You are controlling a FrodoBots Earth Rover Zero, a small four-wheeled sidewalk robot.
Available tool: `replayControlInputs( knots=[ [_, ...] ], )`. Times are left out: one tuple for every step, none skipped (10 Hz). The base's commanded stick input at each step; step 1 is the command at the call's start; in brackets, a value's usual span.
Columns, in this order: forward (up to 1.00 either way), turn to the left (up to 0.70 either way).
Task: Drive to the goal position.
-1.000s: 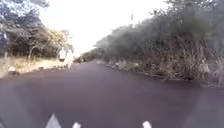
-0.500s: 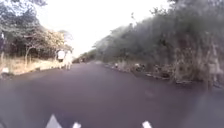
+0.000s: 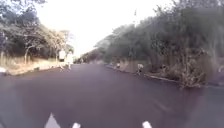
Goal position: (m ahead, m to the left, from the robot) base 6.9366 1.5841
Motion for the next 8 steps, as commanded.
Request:
replayControlInputs(
  knots=[
    [0.85,0.00],
    [0.85,0.00],
    [0.85,0.00],
    [0.85,0.00],
    [0.85,0.00],
    [0.85,0.00],
    [0.85,0.00],
    [0.85,0.00]
  ],
)
